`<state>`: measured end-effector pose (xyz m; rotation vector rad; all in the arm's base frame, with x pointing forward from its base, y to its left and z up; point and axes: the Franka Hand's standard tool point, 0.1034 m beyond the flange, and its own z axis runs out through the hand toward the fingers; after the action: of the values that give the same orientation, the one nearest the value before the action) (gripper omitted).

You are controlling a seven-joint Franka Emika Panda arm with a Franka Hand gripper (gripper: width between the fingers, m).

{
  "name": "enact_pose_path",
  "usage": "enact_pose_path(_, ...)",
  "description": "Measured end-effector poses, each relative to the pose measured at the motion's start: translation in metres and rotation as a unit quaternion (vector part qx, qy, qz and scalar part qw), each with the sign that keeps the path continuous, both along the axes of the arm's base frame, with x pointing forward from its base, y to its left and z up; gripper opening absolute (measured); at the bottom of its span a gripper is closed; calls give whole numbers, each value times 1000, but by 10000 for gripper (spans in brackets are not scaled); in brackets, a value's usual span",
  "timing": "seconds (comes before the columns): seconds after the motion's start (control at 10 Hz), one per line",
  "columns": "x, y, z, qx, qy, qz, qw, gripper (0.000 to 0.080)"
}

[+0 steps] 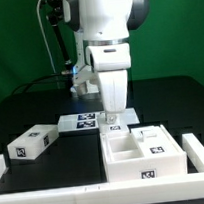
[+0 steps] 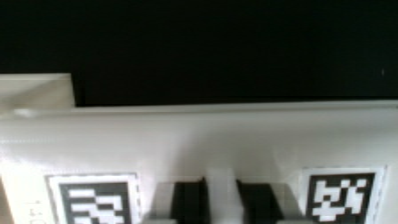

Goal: Assemble cabinet

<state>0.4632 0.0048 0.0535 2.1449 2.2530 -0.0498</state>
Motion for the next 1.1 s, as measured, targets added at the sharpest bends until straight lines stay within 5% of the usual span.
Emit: enact_pose_path(1.1, -3, 5, 4, -1, 10, -6, 1000, 70)
